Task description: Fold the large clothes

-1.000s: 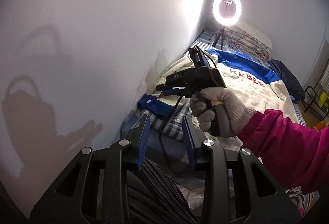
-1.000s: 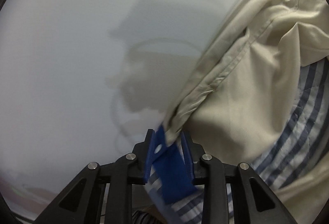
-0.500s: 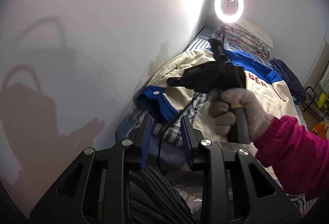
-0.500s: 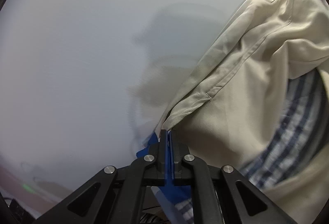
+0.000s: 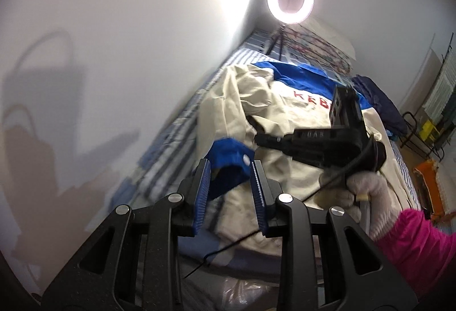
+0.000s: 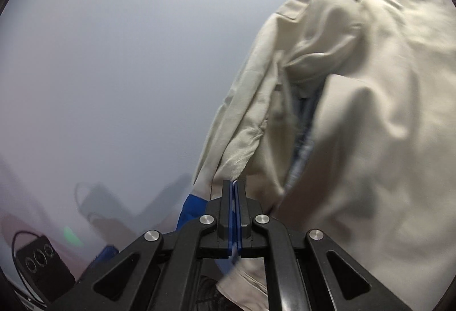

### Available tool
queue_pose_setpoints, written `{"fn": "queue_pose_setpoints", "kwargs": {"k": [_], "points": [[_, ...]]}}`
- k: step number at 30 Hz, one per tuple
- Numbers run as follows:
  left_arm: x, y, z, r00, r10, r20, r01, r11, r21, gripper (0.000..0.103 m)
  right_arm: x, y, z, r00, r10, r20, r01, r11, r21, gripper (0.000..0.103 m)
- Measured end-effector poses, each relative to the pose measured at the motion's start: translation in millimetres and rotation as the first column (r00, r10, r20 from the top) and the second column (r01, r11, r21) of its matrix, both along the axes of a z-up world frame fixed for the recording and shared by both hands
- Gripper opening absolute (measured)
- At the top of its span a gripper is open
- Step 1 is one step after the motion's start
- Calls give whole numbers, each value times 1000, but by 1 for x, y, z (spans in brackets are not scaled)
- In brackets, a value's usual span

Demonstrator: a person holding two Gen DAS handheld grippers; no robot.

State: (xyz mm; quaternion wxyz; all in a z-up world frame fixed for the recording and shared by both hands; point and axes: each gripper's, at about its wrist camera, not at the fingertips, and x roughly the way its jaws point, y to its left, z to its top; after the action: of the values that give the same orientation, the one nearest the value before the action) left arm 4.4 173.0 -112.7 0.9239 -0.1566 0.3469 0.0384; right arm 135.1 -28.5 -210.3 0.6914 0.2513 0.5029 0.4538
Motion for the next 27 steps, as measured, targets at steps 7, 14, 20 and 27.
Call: {"fn": "queue_pose_setpoints", "kwargs": {"k": [7,14,20,27], "points": [[50,-16,-23,994,-65,-83,62,997,-38,33,3,-1,-31,999,-33,-25,33,999,-12,0],[85,-26,-56,977,-100,-187,86,993,-79,38,-3,-29,-27,999,-46,4,46,998,-44,21],[103,-22,-72,965,-54,-256,37,997,-68,38,-2,-69,-14,990,-112,82,121,987,-110,32],[128,-35,-87,954,-31,-298,58,995,82,30,4,-84,-13,983,-145,108,162,972,-170,32]]}}
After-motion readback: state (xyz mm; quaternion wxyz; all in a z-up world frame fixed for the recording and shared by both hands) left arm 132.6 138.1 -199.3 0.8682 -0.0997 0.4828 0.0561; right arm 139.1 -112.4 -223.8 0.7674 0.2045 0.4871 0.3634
